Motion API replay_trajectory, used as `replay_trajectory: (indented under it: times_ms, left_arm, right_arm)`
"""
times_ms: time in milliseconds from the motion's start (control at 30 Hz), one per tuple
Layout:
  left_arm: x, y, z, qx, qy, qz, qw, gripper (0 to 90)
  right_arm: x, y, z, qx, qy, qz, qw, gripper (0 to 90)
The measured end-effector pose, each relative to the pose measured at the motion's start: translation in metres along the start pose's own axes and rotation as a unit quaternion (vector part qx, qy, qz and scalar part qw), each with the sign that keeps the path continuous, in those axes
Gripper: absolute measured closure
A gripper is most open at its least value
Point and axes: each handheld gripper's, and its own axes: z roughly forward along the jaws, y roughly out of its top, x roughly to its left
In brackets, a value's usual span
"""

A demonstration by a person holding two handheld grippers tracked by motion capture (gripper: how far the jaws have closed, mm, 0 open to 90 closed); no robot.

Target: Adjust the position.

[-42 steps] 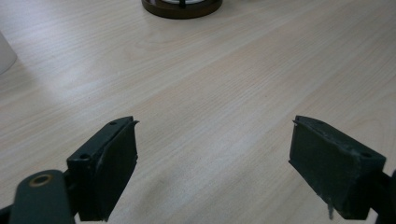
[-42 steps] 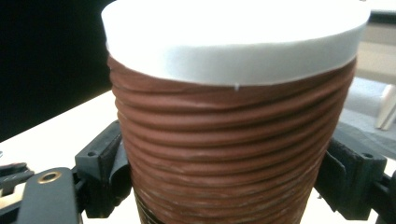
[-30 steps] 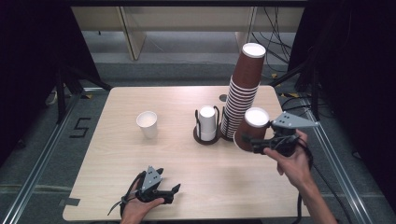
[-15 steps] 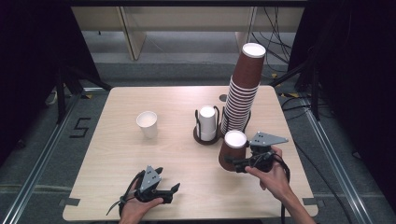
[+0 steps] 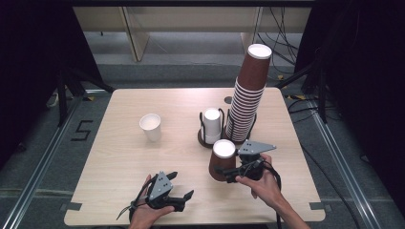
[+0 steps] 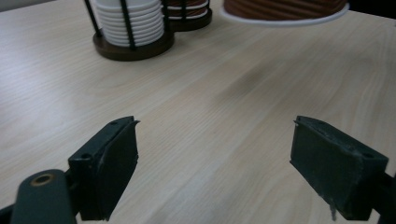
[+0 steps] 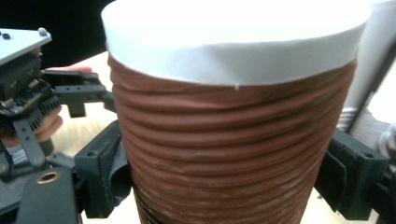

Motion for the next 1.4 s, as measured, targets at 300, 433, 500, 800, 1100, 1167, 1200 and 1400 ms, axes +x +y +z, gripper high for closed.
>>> replay_trajectory:
  times_ms: [300, 433, 500, 800, 1100, 1167, 1200, 1400]
  left_arm:
    - [-0.008, 0.007, 0.012, -0.024, 0.006, 0.006, 0.9997, 14.5]
    - [-0.013, 0.012, 0.016, -0.04, -0.001, 0.007, 0.9992, 14.6]
    - [-0.015, 0.015, 0.017, -0.05, -0.007, 0.009, 0.9987, 14.5]
    - [-0.016, 0.019, 0.022, -0.057, -0.013, -0.016, 0.9981, 14.5]
    - [-0.015, 0.021, 0.026, -0.059, -0.006, -0.031, 0.9978, 8.2]
    - [-0.014, 0.02, 0.028, -0.059, -0.007, -0.04, 0.9974, 4.0]
    - [-0.013, 0.02, 0.031, -0.066, -0.013, -0.05, 0.9965, 4.0]
    - [-0.015, 0.02, 0.034, -0.064, -0.007, -0.048, 0.9968, 0.6]
  right_arm:
    - [0.01, 0.004, 0.015, 0.001, 0.027, 0.033, 0.9991, 17.0]
    - [0.012, 0.004, 0.019, 0.001, 0.023, 0.033, 0.9992, 17.0]
    - [0.014, 0.005, 0.02, 0.006, 0.016, 0.028, 0.9995, 17.0]
    - [0.022, 0.006, 0.033, -0.002, 0.023, 0.015, 0.9996, 17.0]
    - [0.032, 0.008, 0.042, 0.0, 0.036, 0.023, 0.9991, 17.1]
    - [0.033, 0.008, 0.043, -0.001, 0.038, 0.027, 0.9989, 17.1]
    - [0.036, 0.008, 0.043, 0.004, 0.044, 0.041, 0.9982, 17.0]
    - [0.038, 0.007, 0.047, 0.005, 0.05, 0.019, 0.9985, 17.0]
